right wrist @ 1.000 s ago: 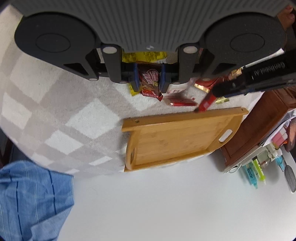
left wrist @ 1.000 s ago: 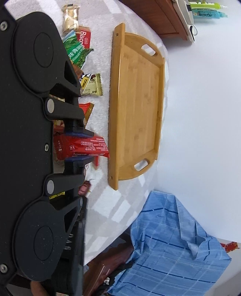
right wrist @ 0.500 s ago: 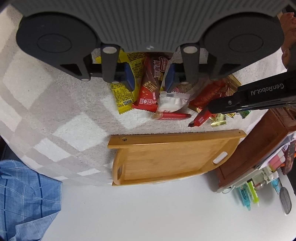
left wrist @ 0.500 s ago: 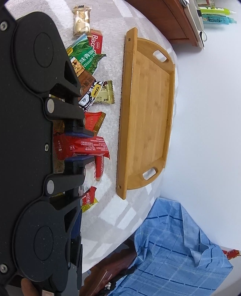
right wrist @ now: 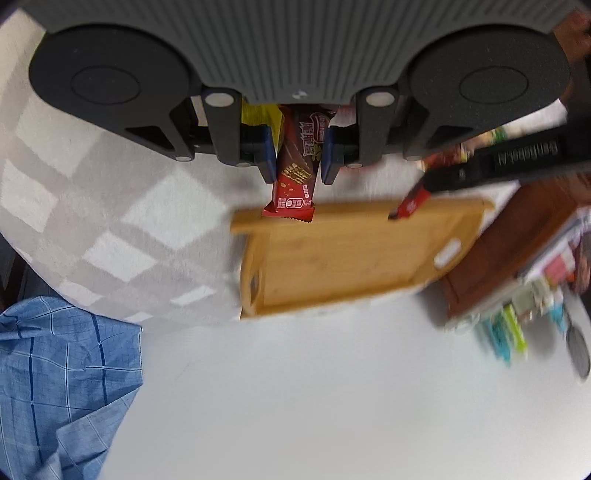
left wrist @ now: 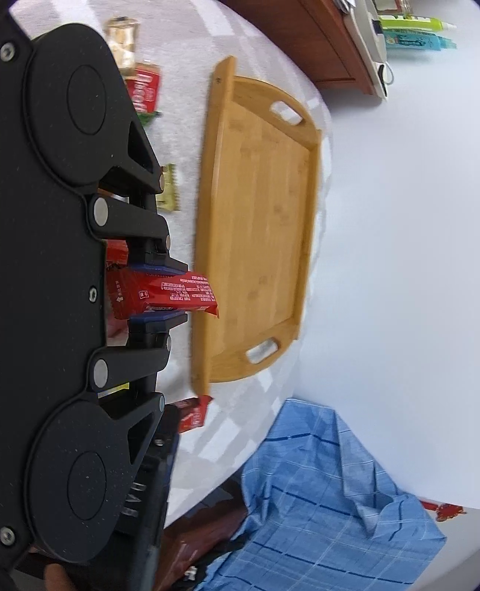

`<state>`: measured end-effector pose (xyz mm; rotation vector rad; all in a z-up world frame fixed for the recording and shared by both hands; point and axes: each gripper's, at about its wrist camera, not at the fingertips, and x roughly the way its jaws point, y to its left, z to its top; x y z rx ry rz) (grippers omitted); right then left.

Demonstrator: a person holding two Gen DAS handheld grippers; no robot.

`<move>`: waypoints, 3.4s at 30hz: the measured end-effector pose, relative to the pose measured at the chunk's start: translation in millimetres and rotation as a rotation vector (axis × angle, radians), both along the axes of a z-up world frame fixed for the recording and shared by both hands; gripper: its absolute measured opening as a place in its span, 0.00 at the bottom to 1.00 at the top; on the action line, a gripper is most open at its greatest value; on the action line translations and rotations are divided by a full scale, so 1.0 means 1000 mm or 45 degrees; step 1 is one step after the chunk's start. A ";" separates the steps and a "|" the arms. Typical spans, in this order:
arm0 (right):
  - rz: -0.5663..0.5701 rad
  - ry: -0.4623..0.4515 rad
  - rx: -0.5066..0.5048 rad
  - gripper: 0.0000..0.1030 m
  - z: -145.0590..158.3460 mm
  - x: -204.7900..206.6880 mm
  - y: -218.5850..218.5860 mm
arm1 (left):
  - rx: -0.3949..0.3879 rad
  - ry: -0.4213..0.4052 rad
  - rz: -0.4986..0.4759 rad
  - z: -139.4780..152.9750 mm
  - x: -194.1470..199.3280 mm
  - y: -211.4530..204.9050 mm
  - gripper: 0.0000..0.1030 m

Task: Organize snacks
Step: 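Carry both bars over the bamboo tray with both tools, then open both tools to drop the bars onto the tray, then grasp the red nut bag with the left tool while the right tool grasps the yellow bag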

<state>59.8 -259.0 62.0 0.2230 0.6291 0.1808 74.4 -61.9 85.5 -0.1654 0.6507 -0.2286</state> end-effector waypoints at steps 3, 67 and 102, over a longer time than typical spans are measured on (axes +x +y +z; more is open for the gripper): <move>-0.013 -0.018 0.033 0.28 0.010 0.025 -0.007 | -0.024 -0.018 -0.001 0.007 0.019 -0.001 0.19; 0.086 0.073 0.073 0.34 -0.010 0.146 -0.018 | 0.009 0.090 0.061 -0.028 0.138 -0.024 0.61; -0.125 -0.045 -0.094 0.74 -0.021 -0.019 0.008 | 0.160 -0.040 -0.075 -0.030 -0.024 0.003 0.91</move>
